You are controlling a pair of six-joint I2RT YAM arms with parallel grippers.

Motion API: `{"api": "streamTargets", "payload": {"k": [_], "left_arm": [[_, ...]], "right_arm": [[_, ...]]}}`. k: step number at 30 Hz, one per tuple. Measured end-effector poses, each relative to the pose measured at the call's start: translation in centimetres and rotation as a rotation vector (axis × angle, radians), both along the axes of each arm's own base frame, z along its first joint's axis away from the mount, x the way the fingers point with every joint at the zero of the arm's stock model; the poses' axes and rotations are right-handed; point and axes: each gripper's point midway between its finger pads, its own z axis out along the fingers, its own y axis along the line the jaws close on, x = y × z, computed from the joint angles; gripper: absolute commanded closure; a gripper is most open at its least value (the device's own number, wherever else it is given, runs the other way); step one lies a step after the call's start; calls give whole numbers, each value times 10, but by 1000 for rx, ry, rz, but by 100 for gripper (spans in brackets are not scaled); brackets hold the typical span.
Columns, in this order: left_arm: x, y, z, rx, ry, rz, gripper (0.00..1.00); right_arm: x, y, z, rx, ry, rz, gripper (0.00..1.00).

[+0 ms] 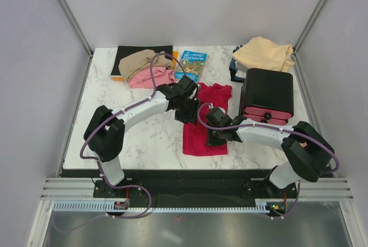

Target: Fold and stack the t-shirts

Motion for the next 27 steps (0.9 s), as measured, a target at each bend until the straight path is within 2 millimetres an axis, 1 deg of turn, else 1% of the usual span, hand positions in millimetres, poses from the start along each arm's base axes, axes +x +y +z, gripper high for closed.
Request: {"api": "streamTargets", "payload": {"k": [5, 8, 11, 14, 18, 22, 27], "left_arm": [[-12, -8, -5, 13, 6, -33, 56], [-19, -13, -12, 27, 15, -55, 57], [-22, -14, -23, 54, 25, -64, 58], [-22, -8, -34, 89, 29, -55, 58], [-20, 0, -42, 129, 18, -38, 57], [-19, 4, -45, 148, 11, -31, 57], [-17, 4, -47, 152, 7, -29, 57]], "right_arm": [[2, 5, 0, 19, -1, 7, 75], [2, 6, 0, 23, -2, 8, 75], [2, 7, 0, 24, -2, 8, 75], [2, 6, 0, 24, -2, 8, 76], [2, 6, 0, 24, -2, 7, 76], [2, 6, 0, 24, -2, 8, 76], [2, 6, 0, 24, -1, 8, 76]]}}
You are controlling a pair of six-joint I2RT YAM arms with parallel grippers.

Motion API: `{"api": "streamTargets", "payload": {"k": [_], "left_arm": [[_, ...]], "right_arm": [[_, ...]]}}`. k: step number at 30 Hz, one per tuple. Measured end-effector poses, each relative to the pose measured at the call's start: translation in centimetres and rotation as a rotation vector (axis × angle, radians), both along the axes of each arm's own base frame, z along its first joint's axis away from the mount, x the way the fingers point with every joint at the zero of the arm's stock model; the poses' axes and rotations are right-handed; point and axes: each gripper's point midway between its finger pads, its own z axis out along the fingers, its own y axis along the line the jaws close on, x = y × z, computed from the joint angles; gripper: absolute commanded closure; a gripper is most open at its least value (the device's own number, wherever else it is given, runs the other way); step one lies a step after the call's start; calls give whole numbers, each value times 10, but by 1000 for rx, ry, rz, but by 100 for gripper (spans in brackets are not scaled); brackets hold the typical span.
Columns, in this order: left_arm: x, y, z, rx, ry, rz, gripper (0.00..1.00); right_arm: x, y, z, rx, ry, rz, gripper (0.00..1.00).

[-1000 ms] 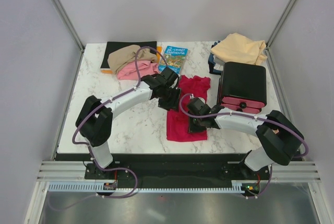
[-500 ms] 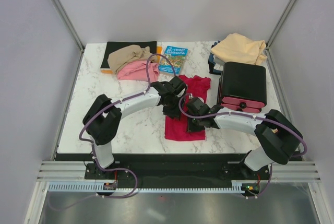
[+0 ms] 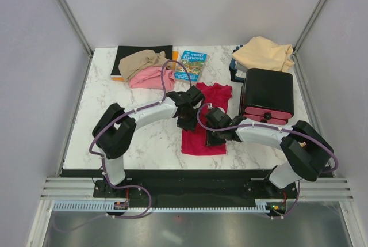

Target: Fold and stack the t-shirts

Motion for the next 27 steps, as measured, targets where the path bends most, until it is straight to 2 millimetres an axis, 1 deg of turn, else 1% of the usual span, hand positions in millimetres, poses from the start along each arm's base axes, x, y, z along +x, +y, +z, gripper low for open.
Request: {"api": "streamTargets", "payload": {"k": [3, 6, 9, 10, 12, 13, 14, 17, 22, 27], "left_arm": [[1, -1, -2, -3, -3, 0, 57], [2, -2, -7, 3, 2, 1, 59], [3, -2, -15, 15, 10, 1, 70], [3, -2, -17, 19, 13, 1, 80], [3, -2, -22, 27, 15, 1, 88], [4, -1, -24, 33, 12, 2, 94], [5, 0, -24, 38, 7, 4, 96], [10, 1, -24, 49, -13, 9, 98], [18, 1, -19, 60, -50, 18, 98], [27, 0, -12, 55, -75, 24, 98]], "right_arm": [[0, 0, 0, 1, 2, 0, 77], [0, 2, 0, 3, 4, 1, 77], [0, 2, 0, 7, 4, 2, 77], [0, 2, 0, 7, 4, 2, 78], [1, 3, 0, 9, 4, 3, 80], [0, 3, 0, 8, 4, 3, 81], [0, 3, 0, 8, 5, 3, 82], [0, 3, 0, 10, 6, 4, 83], [1, 4, -1, 14, 6, 6, 86], [2, 7, -1, 23, 6, 10, 87]]}}
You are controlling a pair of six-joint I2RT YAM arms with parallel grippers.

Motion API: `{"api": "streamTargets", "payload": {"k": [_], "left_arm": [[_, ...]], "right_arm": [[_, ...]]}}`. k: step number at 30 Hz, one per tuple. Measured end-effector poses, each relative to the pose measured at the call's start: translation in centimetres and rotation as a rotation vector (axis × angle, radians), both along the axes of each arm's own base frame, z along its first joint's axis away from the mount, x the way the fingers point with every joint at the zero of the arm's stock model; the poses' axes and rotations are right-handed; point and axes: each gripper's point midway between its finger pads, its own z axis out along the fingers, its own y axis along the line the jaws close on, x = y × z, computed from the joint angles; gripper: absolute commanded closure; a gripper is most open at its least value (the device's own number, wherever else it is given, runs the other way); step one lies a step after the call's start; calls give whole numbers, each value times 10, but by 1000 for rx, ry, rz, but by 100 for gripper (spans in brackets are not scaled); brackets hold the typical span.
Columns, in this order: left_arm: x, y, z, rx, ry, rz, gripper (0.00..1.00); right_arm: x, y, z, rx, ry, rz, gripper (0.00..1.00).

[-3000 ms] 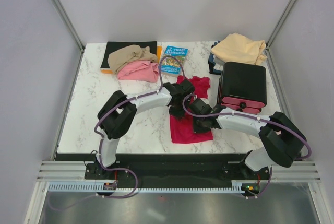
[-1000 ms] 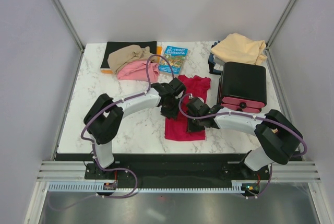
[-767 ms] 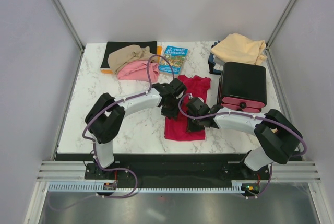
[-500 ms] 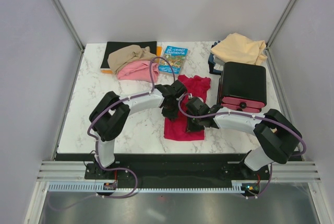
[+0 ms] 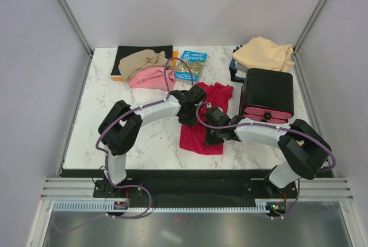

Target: Fold and stack the t-shirts

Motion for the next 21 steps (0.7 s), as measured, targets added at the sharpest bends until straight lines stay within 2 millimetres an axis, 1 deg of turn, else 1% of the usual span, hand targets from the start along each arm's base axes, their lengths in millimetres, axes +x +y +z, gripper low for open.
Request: {"api": "streamTargets", "payload": {"k": [6, 14, 19, 21], "left_arm": [[11, 2, 7, -2, -23, 10, 98], [22, 1, 19, -14, -43, 12, 98], [26, 0, 26, -17, -50, 7, 98], [32, -1, 32, -23, -66, 8, 98]], "right_arm": [[2, 4, 0, 9, -2, 4, 89], [5, 10, -1, 24, -6, 14, 89], [6, 11, -1, 29, -11, 20, 88], [6, 11, -1, 29, -11, 23, 88]]}}
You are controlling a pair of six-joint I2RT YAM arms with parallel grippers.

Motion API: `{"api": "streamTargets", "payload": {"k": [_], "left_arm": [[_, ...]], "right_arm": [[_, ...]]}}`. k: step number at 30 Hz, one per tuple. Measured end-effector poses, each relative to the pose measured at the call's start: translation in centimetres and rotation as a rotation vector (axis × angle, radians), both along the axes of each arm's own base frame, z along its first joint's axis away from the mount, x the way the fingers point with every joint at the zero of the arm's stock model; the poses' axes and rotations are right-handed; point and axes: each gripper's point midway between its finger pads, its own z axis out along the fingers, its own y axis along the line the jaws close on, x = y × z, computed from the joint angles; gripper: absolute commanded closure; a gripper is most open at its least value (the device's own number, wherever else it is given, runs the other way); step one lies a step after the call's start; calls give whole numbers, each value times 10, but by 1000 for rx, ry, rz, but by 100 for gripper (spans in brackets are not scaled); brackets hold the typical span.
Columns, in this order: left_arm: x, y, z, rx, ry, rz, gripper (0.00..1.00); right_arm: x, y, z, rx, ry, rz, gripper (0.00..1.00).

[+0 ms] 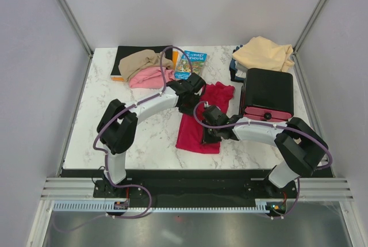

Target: Fold and stack the t-shirts

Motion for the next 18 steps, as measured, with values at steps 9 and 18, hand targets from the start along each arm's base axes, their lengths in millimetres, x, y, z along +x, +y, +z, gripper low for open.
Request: {"api": "streamTargets", "payload": {"k": [9, 18], "left_arm": [[24, -4, 24, -35, -54, 10, 97], [38, -5, -10, 19, -4, 7, 79]], "right_arm": [[0, 1, 0, 2, 0, 6, 84], [-1, 4, 1, 16, 3, 17, 74]]}}
